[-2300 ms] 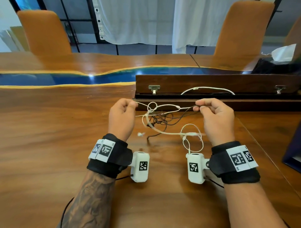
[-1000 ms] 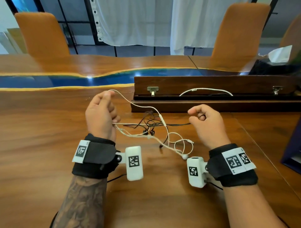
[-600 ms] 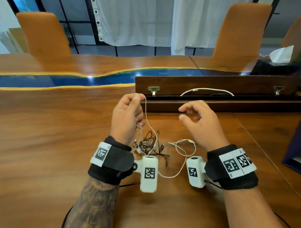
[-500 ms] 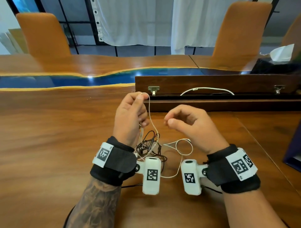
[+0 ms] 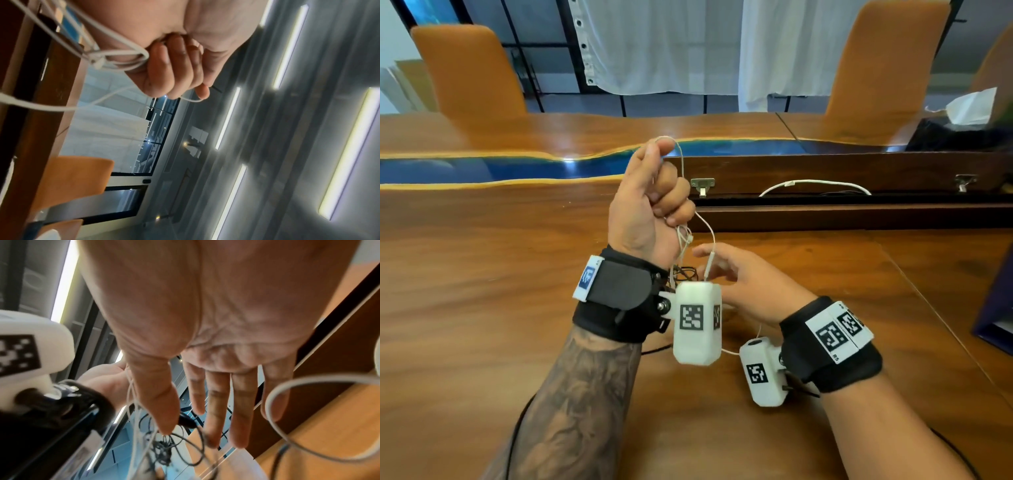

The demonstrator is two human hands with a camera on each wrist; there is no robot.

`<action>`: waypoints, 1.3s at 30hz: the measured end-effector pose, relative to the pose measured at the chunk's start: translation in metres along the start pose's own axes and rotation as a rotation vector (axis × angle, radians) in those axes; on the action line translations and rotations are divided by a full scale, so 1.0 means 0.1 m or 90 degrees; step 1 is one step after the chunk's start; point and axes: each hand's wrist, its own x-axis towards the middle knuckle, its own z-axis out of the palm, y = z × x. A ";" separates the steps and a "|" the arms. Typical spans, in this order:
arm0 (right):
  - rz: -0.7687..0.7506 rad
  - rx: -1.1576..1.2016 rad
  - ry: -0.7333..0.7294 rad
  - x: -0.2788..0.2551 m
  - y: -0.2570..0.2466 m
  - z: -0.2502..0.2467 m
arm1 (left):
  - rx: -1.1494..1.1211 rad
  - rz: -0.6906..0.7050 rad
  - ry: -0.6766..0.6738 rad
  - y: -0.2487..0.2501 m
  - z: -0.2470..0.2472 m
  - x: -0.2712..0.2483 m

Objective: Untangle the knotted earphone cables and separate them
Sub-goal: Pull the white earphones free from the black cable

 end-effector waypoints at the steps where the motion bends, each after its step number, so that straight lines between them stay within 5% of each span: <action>1: -0.008 0.020 -0.002 0.01 -0.02 0.00 | -0.032 -0.013 -0.005 0.02 -0.02 0.04; 5: -0.055 -0.059 0.001 0.03 -0.10 -0.07 | -0.143 -0.048 -0.034 0.08 -0.12 0.17; 10: 0.016 0.237 0.008 0.07 -0.21 -0.12 | -0.178 -0.069 -0.079 0.07 -0.08 0.29; 16: -0.013 0.078 -0.034 0.11 -0.20 -0.17 | 0.005 -0.043 -0.054 0.08 0.18 0.41; 22: -0.052 0.069 -0.028 -0.03 -0.27 -0.19 | 0.018 0.023 -0.028 0.28 0.28 0.53; 29: 0.060 -0.053 0.235 0.01 0.10 -0.38 | 0.424 0.099 0.057 0.41 0.07 0.52; 34: 0.155 -0.091 0.334 -0.07 0.36 -0.59 | 0.764 0.185 0.108 0.43 -0.23 0.47; 39: 0.202 -0.107 0.402 -0.19 0.50 -0.79 | 0.884 0.210 0.164 0.53 -0.50 0.40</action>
